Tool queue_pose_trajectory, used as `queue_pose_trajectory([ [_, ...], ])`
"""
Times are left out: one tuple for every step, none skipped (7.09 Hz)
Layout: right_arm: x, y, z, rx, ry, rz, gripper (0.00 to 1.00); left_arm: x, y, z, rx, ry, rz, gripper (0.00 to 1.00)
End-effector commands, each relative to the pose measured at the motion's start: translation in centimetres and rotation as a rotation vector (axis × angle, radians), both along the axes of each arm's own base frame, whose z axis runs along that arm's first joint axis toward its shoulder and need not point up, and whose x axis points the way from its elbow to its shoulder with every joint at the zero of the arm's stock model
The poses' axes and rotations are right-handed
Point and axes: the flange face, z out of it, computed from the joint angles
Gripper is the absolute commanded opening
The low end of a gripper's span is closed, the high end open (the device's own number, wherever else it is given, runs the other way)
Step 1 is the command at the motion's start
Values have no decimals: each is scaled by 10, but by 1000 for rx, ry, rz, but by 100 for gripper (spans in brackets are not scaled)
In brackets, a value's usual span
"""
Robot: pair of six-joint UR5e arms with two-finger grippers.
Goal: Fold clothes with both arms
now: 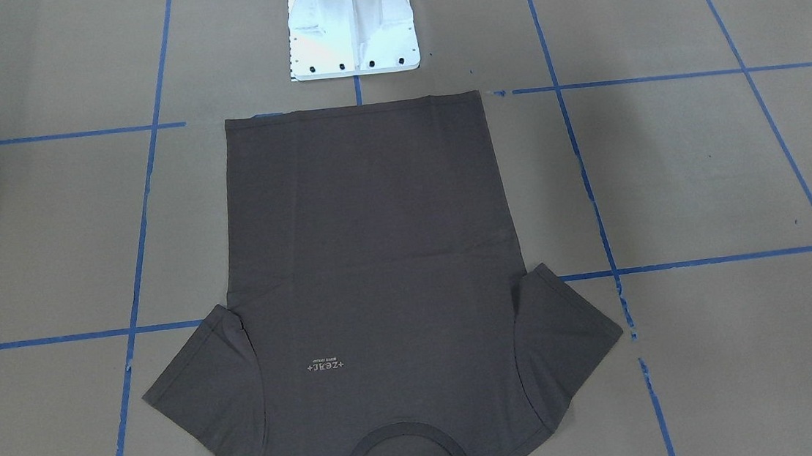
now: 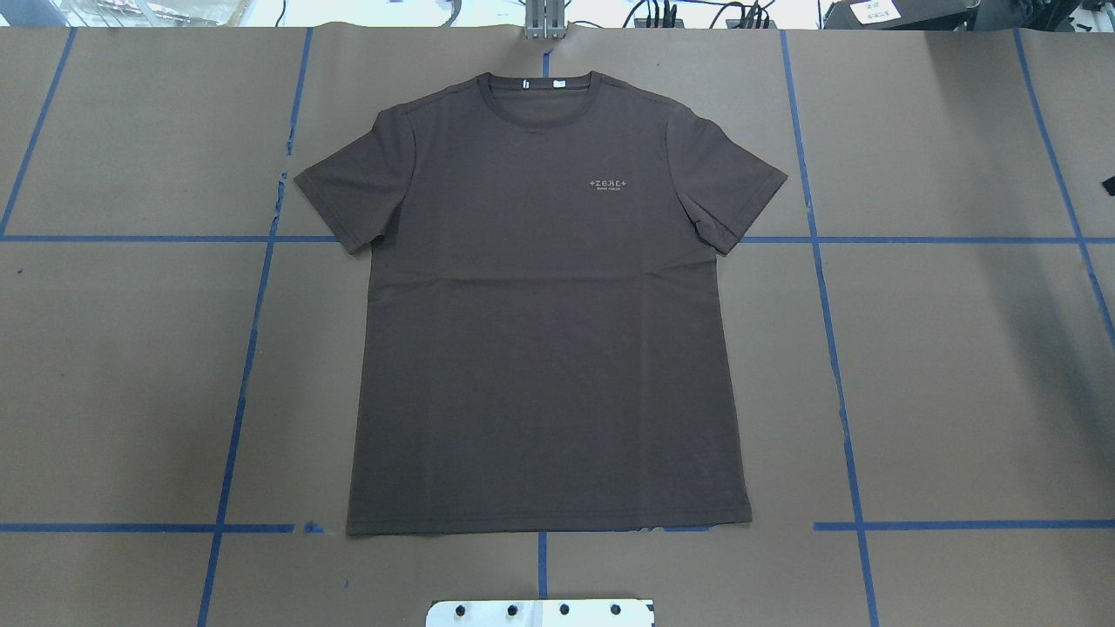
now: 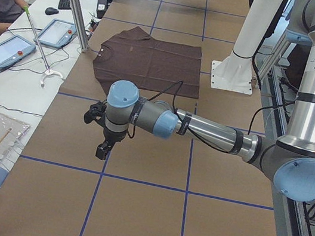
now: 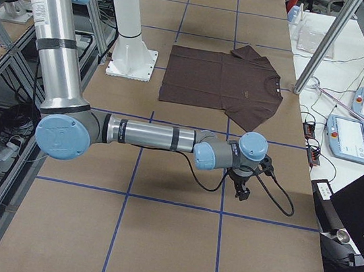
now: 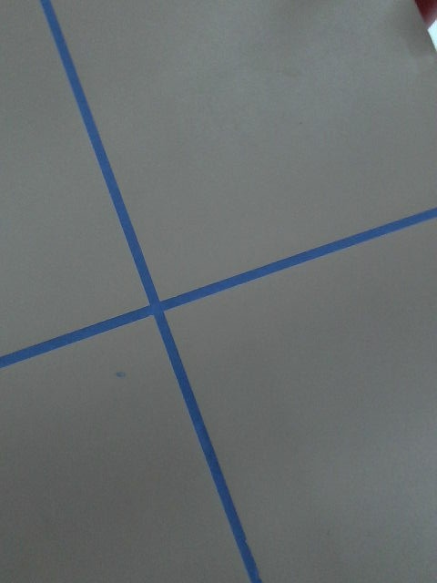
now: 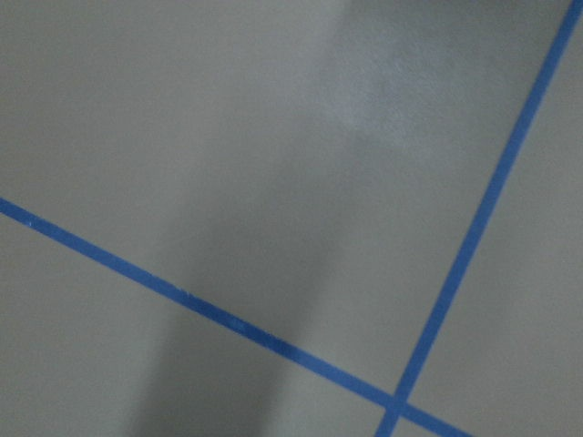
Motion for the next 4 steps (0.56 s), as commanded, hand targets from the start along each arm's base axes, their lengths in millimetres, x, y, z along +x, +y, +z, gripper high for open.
queue_pose_trajectory([
  [-91, -58, -67, -96, -76, 110, 100, 2, -32, -19, 76, 5, -5, 100],
  [-135, -75, -112, -123, -98, 132, 100, 3, -36, -12, 62, 8, -12, 100],
  [-197, -83, -162, -129, -103, 139, 100, 3, -38, -18, 73, 9, -15, 100],
  [-266, -82, -198, -131, -45, 232, 100, 3, -38, -17, 72, 9, -14, 100],
])
